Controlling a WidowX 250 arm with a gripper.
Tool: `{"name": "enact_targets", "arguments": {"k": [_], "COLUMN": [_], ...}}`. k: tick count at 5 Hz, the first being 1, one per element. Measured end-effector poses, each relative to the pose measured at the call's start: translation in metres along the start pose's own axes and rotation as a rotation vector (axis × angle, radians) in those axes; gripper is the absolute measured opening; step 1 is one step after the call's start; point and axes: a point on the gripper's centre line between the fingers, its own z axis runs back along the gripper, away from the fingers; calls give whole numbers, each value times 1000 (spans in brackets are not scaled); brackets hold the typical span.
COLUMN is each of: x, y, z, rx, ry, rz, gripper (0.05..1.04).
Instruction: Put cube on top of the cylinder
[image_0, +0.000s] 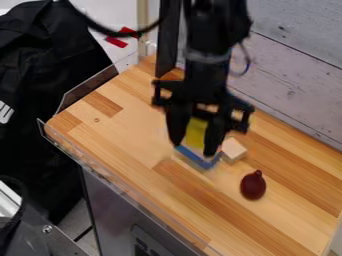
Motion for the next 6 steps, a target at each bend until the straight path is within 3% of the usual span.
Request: {"name": "enact_targets", "arguments": {"k": [1,3,6], "x": [14,42,49], "y": [0,-1,29], "z": [13,7,3], "rx": [27,51,32], "ry": [-25,32,65], "rz": [-13,-44,46], "gripper": [546,546,546]}}
